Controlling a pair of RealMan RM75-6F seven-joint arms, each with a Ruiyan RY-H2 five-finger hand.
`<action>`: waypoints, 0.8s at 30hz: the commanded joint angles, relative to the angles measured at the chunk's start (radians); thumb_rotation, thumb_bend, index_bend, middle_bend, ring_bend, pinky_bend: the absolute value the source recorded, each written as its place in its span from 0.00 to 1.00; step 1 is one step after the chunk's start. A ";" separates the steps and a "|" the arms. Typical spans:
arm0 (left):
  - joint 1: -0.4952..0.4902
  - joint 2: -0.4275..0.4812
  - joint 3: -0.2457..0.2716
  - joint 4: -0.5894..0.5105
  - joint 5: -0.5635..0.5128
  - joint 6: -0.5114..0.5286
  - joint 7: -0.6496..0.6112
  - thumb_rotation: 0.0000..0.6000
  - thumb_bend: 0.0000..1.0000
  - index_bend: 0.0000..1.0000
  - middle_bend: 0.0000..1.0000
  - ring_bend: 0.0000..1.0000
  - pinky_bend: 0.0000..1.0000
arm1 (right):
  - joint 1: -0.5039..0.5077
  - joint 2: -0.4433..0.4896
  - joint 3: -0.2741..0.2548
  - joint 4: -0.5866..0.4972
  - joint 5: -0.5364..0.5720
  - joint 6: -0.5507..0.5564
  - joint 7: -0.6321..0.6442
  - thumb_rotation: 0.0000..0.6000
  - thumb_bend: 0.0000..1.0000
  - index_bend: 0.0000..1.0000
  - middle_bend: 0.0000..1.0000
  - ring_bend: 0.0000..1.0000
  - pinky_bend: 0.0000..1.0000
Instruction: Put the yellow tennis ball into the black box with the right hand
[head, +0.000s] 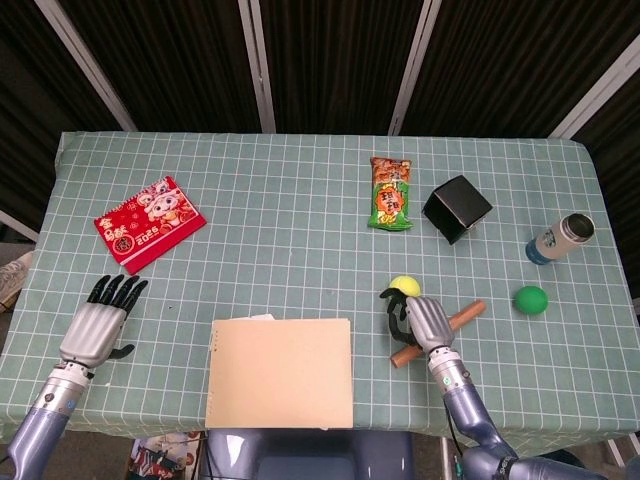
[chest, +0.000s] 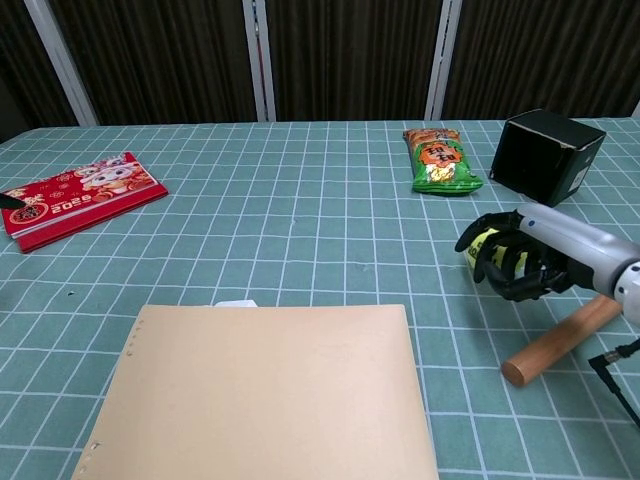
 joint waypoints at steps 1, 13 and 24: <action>-0.001 -0.001 -0.001 0.001 -0.003 0.001 0.000 1.00 0.07 0.00 0.05 0.00 0.00 | 0.014 0.001 0.007 0.012 0.015 -0.019 0.015 1.00 0.64 0.29 0.47 0.53 0.62; -0.009 -0.012 -0.004 0.014 -0.023 -0.011 0.006 1.00 0.07 0.00 0.05 0.00 0.00 | 0.038 0.002 0.014 0.068 0.028 -0.047 0.093 1.00 0.64 0.28 0.47 0.53 0.62; -0.015 -0.020 -0.005 0.019 -0.042 -0.019 0.018 1.00 0.07 0.00 0.05 0.00 0.00 | 0.063 0.023 0.021 0.129 0.033 -0.088 0.162 1.00 0.64 0.27 0.47 0.53 0.62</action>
